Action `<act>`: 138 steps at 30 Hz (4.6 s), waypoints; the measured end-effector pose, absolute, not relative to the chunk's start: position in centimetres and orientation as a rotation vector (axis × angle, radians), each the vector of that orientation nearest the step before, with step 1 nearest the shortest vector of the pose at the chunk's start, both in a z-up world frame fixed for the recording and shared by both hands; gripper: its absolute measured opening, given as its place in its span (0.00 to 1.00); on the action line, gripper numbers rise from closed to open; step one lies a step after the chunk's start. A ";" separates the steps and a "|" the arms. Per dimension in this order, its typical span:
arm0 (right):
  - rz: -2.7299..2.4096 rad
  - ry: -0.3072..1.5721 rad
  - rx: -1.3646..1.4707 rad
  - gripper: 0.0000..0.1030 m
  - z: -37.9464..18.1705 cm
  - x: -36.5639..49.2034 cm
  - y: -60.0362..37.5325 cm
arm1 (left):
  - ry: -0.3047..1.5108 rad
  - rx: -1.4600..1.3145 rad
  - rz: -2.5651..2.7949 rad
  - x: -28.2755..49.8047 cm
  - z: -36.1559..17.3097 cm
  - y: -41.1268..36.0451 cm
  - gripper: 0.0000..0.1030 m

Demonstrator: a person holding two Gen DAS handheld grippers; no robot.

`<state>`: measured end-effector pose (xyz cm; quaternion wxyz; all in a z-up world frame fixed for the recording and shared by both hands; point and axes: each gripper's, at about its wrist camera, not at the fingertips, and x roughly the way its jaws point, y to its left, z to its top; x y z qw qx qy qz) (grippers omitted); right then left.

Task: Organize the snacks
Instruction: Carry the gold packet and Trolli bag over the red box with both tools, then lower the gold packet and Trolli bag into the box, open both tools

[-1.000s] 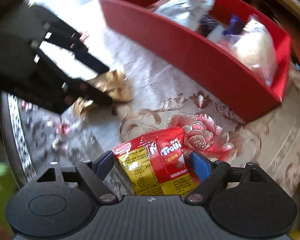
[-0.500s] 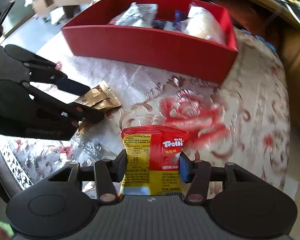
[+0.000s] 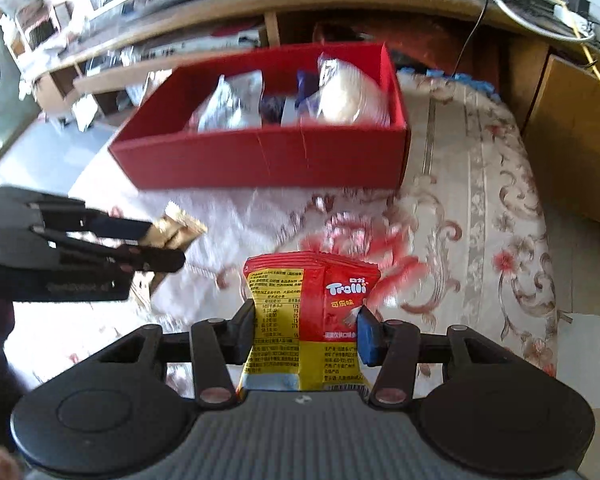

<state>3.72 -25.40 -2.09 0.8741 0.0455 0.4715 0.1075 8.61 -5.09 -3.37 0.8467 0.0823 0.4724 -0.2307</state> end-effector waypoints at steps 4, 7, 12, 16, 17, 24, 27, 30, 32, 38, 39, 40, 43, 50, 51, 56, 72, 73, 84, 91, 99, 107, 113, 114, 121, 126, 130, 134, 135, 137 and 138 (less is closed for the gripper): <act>0.217 0.950 0.126 0.44 -1.3 5.4 -24.7 | 0.964 0.146 -0.491 9.2 -2.3 -5.2 0.48; 0.224 0.924 0.135 0.44 -0.6 6.2 -24.3 | 0.935 0.124 -0.481 10.0 -1.2 -5.1 0.48; 0.213 0.898 0.153 0.44 0.3 8.1 -24.1 | 0.895 0.089 -0.462 11.6 0.2 -5.1 0.48; 0.203 0.864 0.182 0.44 1.2 10.0 -24.2 | 0.875 0.077 -0.442 13.1 0.7 -5.3 0.48; 0.204 0.852 0.186 0.44 1.5 10.6 -24.2 | 0.870 0.074 -0.438 13.4 0.8 -5.3 0.48; 0.197 0.807 0.188 0.44 2.6 15.2 -23.2 | 0.843 0.047 -0.374 16.9 1.2 -5.0 0.48; 0.194 0.809 0.185 0.44 2.3 17.0 -23.0 | 0.848 0.044 -0.344 18.3 0.8 -4.8 0.48; 0.191 0.814 0.180 0.44 2.0 18.5 -22.8 | 0.848 0.042 -0.317 19.3 0.5 -4.7 0.48; 0.192 0.816 0.178 0.44 1.7 19.4 -22.6 | 0.847 0.054 -0.301 19.8 0.2 -4.7 0.48; 0.181 0.817 0.125 0.44 0.7 20.8 -21.8 | 0.864 0.069 -0.258 20.8 -1.0 -4.6 0.48; 0.180 0.815 0.116 0.44 0.6 21.0 -21.6 | 0.866 0.073 -0.251 20.9 -1.1 -4.6 0.48; 0.180 0.813 0.111 0.44 0.5 21.1 -21.5 | 0.867 0.078 -0.245 20.9 -1.2 -4.6 0.48; 0.177 0.810 0.097 0.44 0.3 21.6 -21.3 | 0.864 0.098 -0.229 20.9 -1.4 -4.6 0.48; 0.175 0.812 0.068 0.44 -0.2 22.3 -20.7 | 0.873 0.098 -0.213 21.2 -2.0 -4.3 0.48; 0.176 0.814 0.065 0.44 -0.3 22.4 -20.6 | 0.873 0.100 -0.212 21.3 -2.0 -4.3 0.48; 0.174 0.818 0.057 0.45 -0.5 22.6 -20.5 | 0.870 0.106 -0.208 21.2 -2.0 -4.4 0.48; 0.168 0.825 0.030 0.45 -0.8 22.7 -20.3 | 0.864 0.110 -0.206 21.3 -2.2 -4.5 0.48; 0.167 0.825 0.030 0.45 -0.8 22.7 -20.3 | 0.864 0.111 -0.206 21.3 -2.2 -4.5 0.48; 0.160 0.832 0.007 0.45 -1.3 22.8 -20.3 | 0.858 0.118 -0.206 21.5 -2.4 -4.6 0.48; 0.160 0.832 0.003 0.45 -1.3 22.9 -20.4 | 0.851 0.126 -0.205 21.6 -2.5 -4.7 0.48; 0.166 0.835 -0.001 0.45 -1.4 22.9 -20.4 | 0.848 0.126 -0.203 21.7 -2.6 -4.7 0.50; 0.165 0.834 -0.012 0.45 -1.5 22.8 -20.2 | 0.845 0.131 -0.199 21.6 -2.7 -4.7 0.51; 0.169 0.836 -0.027 0.45 -1.5 22.7 -20.1 | 0.846 0.133 -0.196 21.6 -2.7 -4.7 0.50; 0.169 0.837 -0.031 0.45 -1.5 22.7 -20.1 | 0.849 0.135 -0.194 21.6 -2.7 -4.7 0.51; 0.171 0.844 -0.045 0.45 -1.6 22.7 -19.9 | 0.855 0.133 -0.191 21.4 -2.8 -4.3 0.51; 0.180 0.851 -0.036 0.48 -1.6 22.7 -20.0 | 0.864 0.124 -0.189 21.2 -2.7 -4.1 0.52; 0.183 0.856 -0.023 0.49 -1.5 22.5 -20.2 | 0.876 0.113 -0.188 21.1 -2.7 -3.9 0.54; 0.194 0.858 -0.019 0.50 -1.2 22.2 -20.2 | 0.880 0.116 -0.188 20.8 -2.6 -3.8 0.57; 0.195 0.857 -0.021 0.50 -1.1 22.1 -20.1 | 0.881 0.116 -0.189 20.6 -2.5 -3.8 0.57; 0.199 0.854 -0.019 0.50 -0.9 21.9 -20.1 | 0.882 0.119 -0.191 20.3 -2.4 -3.8 0.57; 0.199 0.854 -0.017 0.50 -0.8 21.9 -20.1 | 0.882 0.120 -0.191 20.2 -2.4 -3.8 0.57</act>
